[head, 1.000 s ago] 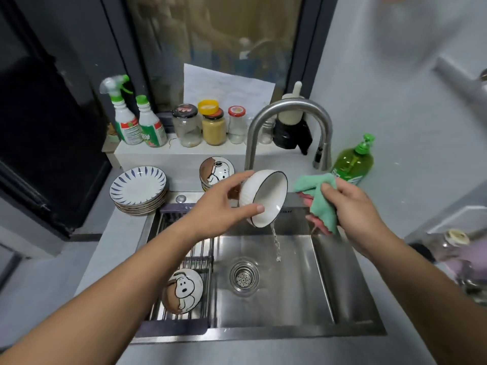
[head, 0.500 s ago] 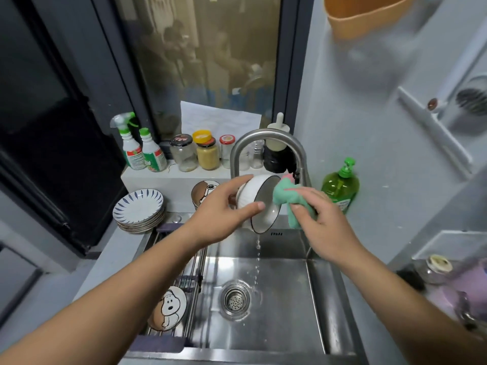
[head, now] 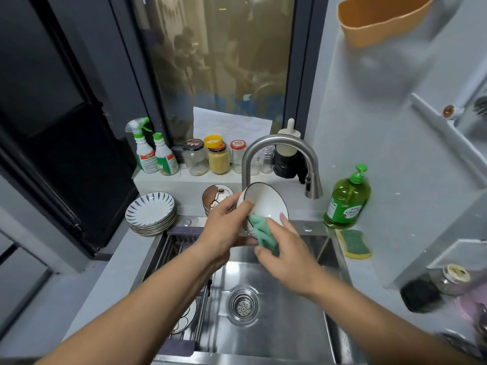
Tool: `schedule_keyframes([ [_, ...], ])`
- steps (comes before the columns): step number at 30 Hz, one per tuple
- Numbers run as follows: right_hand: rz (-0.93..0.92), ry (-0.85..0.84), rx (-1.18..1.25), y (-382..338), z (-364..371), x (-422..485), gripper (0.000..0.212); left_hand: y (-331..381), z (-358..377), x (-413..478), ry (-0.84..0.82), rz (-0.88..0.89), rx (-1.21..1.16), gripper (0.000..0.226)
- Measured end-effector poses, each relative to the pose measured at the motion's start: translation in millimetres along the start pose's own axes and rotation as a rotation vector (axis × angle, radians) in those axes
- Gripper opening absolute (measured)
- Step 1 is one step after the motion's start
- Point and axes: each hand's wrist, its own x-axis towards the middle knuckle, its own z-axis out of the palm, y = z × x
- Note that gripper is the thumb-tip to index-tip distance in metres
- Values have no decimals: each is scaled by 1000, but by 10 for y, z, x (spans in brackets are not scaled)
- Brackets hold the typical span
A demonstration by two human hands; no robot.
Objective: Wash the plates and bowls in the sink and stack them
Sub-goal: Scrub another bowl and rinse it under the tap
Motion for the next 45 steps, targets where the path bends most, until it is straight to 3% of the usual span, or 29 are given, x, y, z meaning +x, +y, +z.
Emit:
schedule_keyframes([
  [2, 41, 7, 32, -95, 116, 23, 24, -54, -49, -2, 31, 25, 20, 29],
  [4, -81, 16, -98, -63, 169, 50, 10, -30, -105, -10, 55, 15, 3, 26],
  [5, -147, -11, -208, 10, 135, 59, 15, -6, -141, -13, 54, -20, -17, 22],
  [8, -299, -152, -607, 386, -116, 167, 59, 100, -272, -12, -31, -130, -17, 14],
  [10, -350, -196, -697, 486, -245, 237, 68, 124, -317, -1, -51, -163, -1, 14],
  [15, -38, -20, -120, 147, 265, 177, 52, 32, -204, 49, 106, -76, 27, 15],
  [18, -126, -15, -156, 217, 245, 161, 39, 31, -224, 50, 85, -96, 40, 15],
  [21, -283, -121, -299, 391, -21, 195, 32, 174, -320, 54, -53, -330, -17, 18],
  [25, -330, -87, -240, 280, -106, 229, 21, 245, -465, 115, -199, -458, 39, 57],
  [27, -256, -38, -138, 166, -71, 213, 16, 120, -468, 110, -303, -407, 20, 79],
  [29, -94, 15, 48, 77, -28, 184, 16, -39, -406, 42, -352, -279, -102, 86],
  [31, 63, 43, 296, -20, 51, 161, 13, -199, -345, 18, -292, -111, -241, 87],
  [33, 121, 69, 391, -97, 146, 140, 22, -270, -313, 12, -223, -17, -287, 88],
  [36, 64, 46, 278, -104, 183, 83, 34, -260, -315, -51, -245, -67, -301, 93],
  [40, -184, -111, -126, 75, 32, 8, 16, -153, -400, -134, -292, -311, -454, 76],
  [43, -343, -182, -366, 198, -55, -4, 34, -112, -491, -116, -383, -488, -490, 91],
  [45, -318, -171, -337, 136, -30, -3, 35, -139, -487, -93, -421, -530, -477, 103],
])
